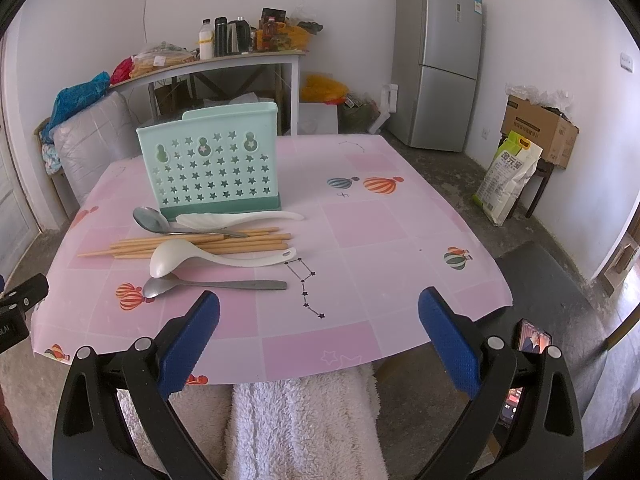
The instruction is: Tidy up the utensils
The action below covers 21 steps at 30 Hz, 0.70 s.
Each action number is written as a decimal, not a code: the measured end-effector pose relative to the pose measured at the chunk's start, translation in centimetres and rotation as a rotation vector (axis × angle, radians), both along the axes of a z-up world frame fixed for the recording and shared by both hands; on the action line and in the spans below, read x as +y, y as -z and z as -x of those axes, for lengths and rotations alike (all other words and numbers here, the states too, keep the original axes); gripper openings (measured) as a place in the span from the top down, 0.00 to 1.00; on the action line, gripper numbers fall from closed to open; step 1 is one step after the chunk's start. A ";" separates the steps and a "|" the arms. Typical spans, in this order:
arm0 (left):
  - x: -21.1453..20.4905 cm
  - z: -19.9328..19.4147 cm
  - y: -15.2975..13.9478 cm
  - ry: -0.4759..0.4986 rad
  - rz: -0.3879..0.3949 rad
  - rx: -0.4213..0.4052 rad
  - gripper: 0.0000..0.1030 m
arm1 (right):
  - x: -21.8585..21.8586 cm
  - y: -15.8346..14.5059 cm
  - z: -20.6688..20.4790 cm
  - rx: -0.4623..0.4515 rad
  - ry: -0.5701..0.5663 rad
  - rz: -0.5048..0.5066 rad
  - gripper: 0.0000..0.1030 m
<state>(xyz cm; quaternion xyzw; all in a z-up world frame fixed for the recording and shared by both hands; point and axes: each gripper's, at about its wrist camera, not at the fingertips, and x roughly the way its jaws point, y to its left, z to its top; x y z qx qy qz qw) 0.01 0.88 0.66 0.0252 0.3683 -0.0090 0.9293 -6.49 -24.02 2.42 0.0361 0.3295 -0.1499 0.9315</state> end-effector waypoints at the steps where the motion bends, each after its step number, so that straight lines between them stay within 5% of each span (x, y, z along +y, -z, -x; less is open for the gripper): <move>1: 0.0 0.0 0.0 0.000 0.000 0.001 0.08 | 0.0 0.0 0.0 0.000 0.000 0.001 0.06; 21: 0.3 -1.8 1.1 0.083 0.077 0.029 0.08 | -0.2 0.0 -0.3 -0.037 -0.001 -0.007 0.06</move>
